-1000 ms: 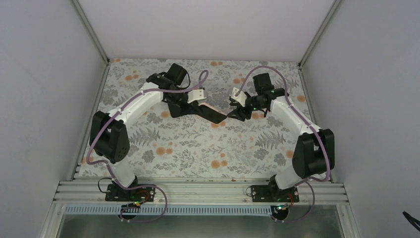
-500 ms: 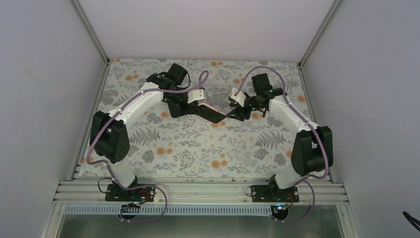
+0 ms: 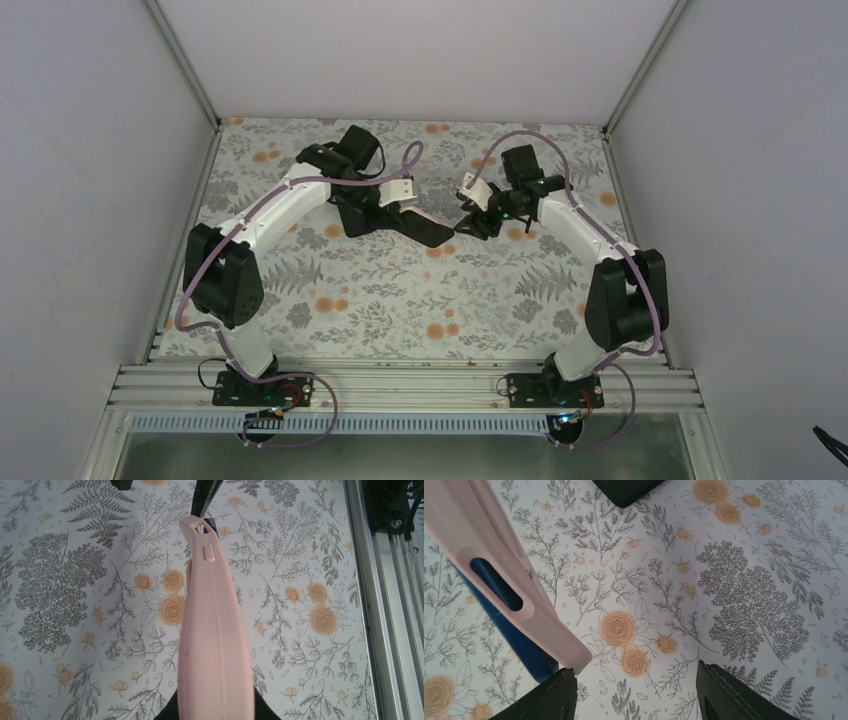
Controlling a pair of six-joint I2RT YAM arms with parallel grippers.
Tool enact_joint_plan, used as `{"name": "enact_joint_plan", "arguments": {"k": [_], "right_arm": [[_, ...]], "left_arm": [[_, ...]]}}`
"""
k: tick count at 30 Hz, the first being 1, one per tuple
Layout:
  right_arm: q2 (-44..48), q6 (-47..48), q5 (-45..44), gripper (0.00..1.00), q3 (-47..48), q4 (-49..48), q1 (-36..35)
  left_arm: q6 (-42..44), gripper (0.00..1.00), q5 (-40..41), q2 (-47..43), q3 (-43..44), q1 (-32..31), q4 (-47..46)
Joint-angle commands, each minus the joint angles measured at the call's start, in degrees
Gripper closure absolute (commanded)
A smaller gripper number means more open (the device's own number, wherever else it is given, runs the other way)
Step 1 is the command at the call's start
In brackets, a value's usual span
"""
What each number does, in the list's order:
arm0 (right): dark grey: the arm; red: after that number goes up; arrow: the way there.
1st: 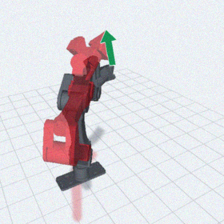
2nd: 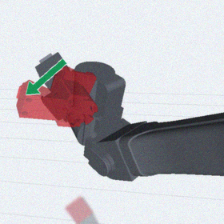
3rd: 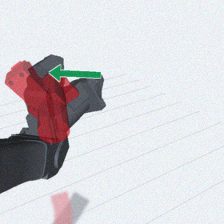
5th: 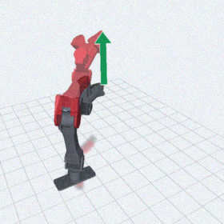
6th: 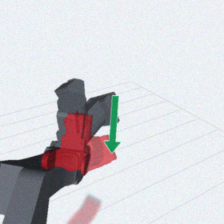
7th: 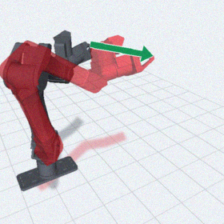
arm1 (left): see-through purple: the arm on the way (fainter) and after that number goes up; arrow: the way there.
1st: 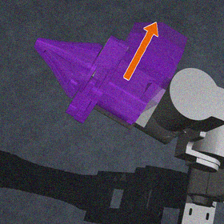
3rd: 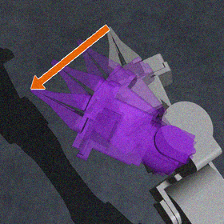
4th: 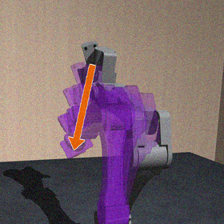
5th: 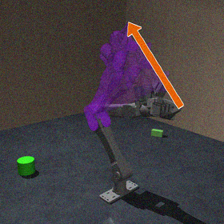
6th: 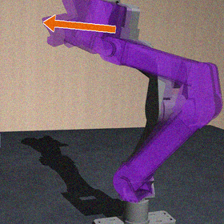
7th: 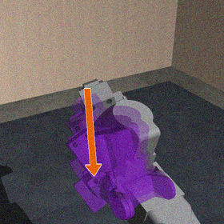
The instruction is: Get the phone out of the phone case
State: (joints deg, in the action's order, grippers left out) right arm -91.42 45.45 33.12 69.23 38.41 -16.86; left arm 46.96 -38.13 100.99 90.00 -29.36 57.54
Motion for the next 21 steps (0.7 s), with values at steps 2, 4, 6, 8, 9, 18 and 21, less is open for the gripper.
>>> {"name": "enact_joint_plan", "arguments": {"k": [2,4,6,8,9,18,21], "right_arm": [[-2.7,-1.7,-3.1,0.39,4.6,-4.7,-0.6],[-3.1,-0.9,-1.8,0.39,5.6,-3.2,-1.1],[-3.0,0.1,-0.8,0.38,5.7,-1.5,-2.4],[-2.5,0.4,-1.0,0.37,5.4,-0.7,-4.4],[-2.0,0.2,-0.8,0.37,5.1,-0.6,-5.4],[-5.0,3.8,10.0,0.32,10.5,8.8,-9.7],[-8.2,7.4,16.4,0.32,12.4,14.3,-10.2]], "left_arm": [[2.7,0.98,-12.6,0.6,3.7,-2.6,1.3],[2.5,0.98,-12.6,0.9,3.6,-2.7,0.7],[2.0,0.98,-12.4,1.2,3.6,-2.8,-0.1],[1.5,0.98,-12.4,1.3,3.7,-2.8,-0.7],[1.4,0.98,-12.4,1.4,3.8,-2.8,-0.9],[-0.2,0.98,-11.6,1.1,4.2,-2.8,-3.4],[-1.1,0.98,-10.4,0.0,4.0,-2.8,-5.1]]}}
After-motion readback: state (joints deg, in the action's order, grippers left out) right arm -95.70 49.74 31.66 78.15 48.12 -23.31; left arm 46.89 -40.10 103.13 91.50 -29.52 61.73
